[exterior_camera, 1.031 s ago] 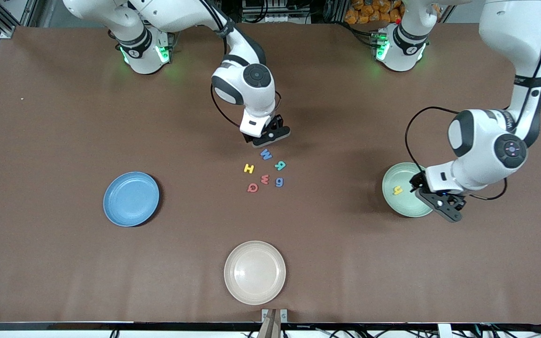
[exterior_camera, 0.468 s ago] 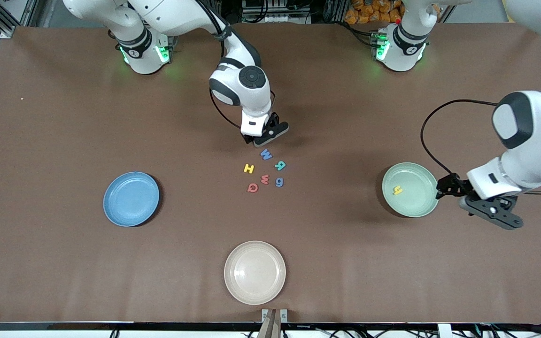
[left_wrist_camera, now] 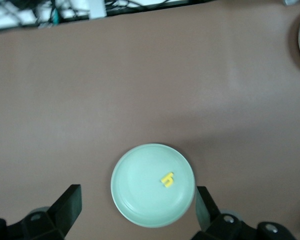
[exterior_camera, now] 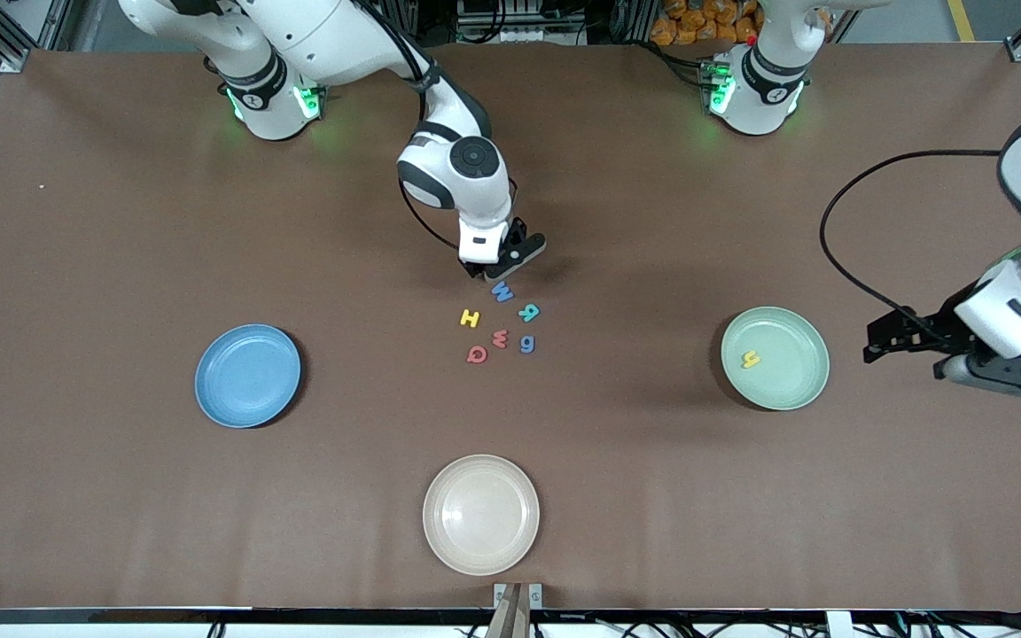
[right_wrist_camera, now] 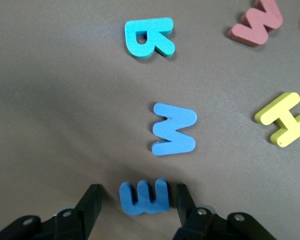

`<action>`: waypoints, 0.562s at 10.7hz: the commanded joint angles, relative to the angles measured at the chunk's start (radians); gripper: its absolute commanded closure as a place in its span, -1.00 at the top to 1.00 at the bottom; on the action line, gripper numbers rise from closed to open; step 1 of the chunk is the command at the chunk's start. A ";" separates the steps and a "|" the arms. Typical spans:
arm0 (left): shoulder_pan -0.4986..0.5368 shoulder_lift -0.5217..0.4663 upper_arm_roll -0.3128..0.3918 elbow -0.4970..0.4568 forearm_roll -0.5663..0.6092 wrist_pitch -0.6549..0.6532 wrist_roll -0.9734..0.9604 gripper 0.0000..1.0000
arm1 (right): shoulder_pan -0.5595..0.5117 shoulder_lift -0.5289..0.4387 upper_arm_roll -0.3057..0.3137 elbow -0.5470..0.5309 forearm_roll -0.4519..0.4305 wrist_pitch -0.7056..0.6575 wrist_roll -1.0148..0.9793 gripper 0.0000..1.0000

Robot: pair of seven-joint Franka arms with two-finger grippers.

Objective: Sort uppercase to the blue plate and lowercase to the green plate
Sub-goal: 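Open the left gripper over the green plate while the right gripper reaches letters, then lower the right gripper and grasp the blue uppercase M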

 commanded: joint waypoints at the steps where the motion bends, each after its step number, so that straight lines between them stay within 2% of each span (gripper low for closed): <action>1: -0.026 -0.064 0.010 -0.012 0.092 -0.070 -0.122 1.00 | -0.020 0.014 0.011 0.002 -0.025 0.010 -0.012 0.29; 3: -0.026 -0.105 0.010 -0.009 0.137 -0.119 -0.124 1.00 | -0.021 0.018 0.011 0.002 -0.025 0.008 -0.024 0.01; 4: -0.025 -0.122 0.014 -0.009 0.137 -0.140 -0.127 1.00 | -0.023 0.018 0.011 0.003 -0.025 0.008 -0.027 0.00; 6: -0.025 -0.143 0.034 -0.008 0.131 -0.192 -0.192 1.00 | -0.026 0.014 0.011 0.009 -0.022 0.005 -0.018 0.16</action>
